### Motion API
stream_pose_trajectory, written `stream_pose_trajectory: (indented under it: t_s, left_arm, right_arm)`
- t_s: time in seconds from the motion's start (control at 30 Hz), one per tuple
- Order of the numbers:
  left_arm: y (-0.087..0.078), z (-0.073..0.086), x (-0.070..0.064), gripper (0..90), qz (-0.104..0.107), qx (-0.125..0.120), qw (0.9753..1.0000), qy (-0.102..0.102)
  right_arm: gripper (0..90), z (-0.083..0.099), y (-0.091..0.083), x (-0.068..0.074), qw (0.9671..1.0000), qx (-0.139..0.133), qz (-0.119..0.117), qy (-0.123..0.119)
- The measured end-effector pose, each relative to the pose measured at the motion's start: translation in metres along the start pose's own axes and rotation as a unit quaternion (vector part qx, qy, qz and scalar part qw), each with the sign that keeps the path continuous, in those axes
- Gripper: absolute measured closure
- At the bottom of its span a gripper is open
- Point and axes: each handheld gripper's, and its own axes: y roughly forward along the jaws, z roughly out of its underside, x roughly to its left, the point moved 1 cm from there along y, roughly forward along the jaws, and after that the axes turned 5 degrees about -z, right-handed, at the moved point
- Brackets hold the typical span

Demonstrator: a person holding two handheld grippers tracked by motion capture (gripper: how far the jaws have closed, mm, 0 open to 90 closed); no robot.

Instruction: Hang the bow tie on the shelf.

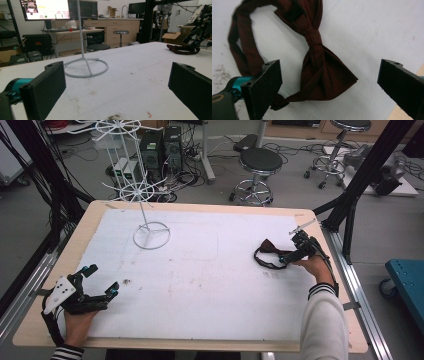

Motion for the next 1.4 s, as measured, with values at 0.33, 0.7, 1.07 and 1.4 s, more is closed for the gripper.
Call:
stream_pose_trajectory:
  t_s: [0.33, 0.7, 1.07, 1.4]
  left_arm:
    - [0.000, 0.000, 0.000, 1.7, 0.001, 0.000, 1.0000, 0.000]
    - [0.000, 0.000, 0.000, 1.7, 0.001, 0.000, 1.0000, 0.000]
    - [0.000, 0.000, 0.000, 1.7, 0.001, -0.001, 1.0000, -0.001]
    - [0.000, 0.000, 0.000, 1.7, 0.003, 0.000, 1.0000, -0.001]
  right_arm:
    - [24.7, 0.000, 0.006, -0.001, 0.9996, 0.026, 0.008, 0.007]
    - [53.0, 0.001, 0.004, -0.002, 0.9992, 0.029, -0.020, 0.016]
    - [80.3, -0.001, -0.001, 0.003, 0.9984, 0.031, -0.042, 0.021]
    - [80.2, -0.004, -0.003, 0.007, 0.9986, 0.016, -0.051, 0.008]
